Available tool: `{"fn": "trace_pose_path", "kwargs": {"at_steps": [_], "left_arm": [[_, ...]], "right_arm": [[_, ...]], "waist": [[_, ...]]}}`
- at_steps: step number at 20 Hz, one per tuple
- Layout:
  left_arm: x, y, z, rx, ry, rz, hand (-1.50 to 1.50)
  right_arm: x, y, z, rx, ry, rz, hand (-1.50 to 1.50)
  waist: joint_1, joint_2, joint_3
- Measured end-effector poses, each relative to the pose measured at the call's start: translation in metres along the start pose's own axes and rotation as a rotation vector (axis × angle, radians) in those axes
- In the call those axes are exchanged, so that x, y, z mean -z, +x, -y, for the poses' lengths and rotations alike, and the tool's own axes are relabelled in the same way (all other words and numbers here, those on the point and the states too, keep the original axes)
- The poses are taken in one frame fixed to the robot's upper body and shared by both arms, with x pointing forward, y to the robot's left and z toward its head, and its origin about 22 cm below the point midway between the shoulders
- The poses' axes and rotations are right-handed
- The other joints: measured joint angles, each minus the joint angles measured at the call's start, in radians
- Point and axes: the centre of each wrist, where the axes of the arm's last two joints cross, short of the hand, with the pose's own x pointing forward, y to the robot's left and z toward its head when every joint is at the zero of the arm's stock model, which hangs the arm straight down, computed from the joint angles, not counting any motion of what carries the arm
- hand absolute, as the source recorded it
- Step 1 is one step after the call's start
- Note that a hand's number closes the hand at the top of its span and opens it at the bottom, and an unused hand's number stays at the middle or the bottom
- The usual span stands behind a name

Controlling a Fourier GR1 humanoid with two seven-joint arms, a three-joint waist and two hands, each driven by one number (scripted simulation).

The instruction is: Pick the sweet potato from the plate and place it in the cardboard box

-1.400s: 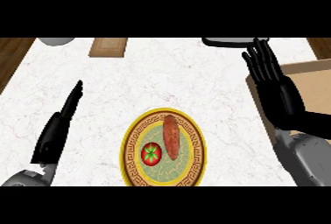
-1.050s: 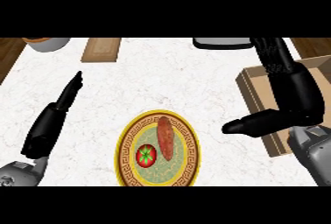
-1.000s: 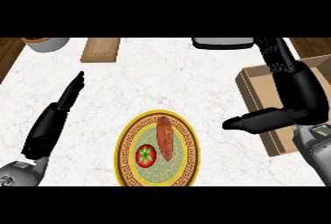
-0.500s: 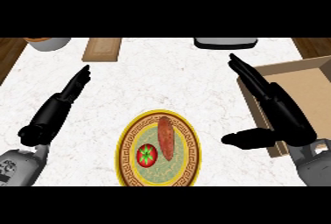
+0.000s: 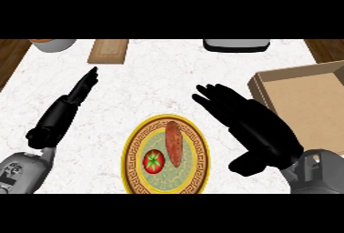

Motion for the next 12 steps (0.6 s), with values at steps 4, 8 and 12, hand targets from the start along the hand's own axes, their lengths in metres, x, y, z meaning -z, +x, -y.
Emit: {"fn": "trace_pose_path", "kwargs": {"at_steps": [4, 8, 12], "left_arm": [[0.001, -0.003, 0.001, -0.006, -0.005, 0.004, 0.00], [0.005, 0.001, -0.005, -0.005, -0.008, 0.008, 0.00], [0.001, 0.002, -0.001, -0.003, -0.006, 0.011, 0.00]], "right_arm": [[0.012, 0.037, -0.004, -0.095, 0.132, -0.032, -1.50], [0.027, 0.074, -0.015, -0.186, 0.215, -0.088, -1.50], [0.044, 0.104, -0.032, -0.227, 0.284, -0.156, -1.50]], "waist": [[0.002, 0.000, 0.000], [0.004, 0.000, 0.001], [0.006, 0.000, 0.002]]}}
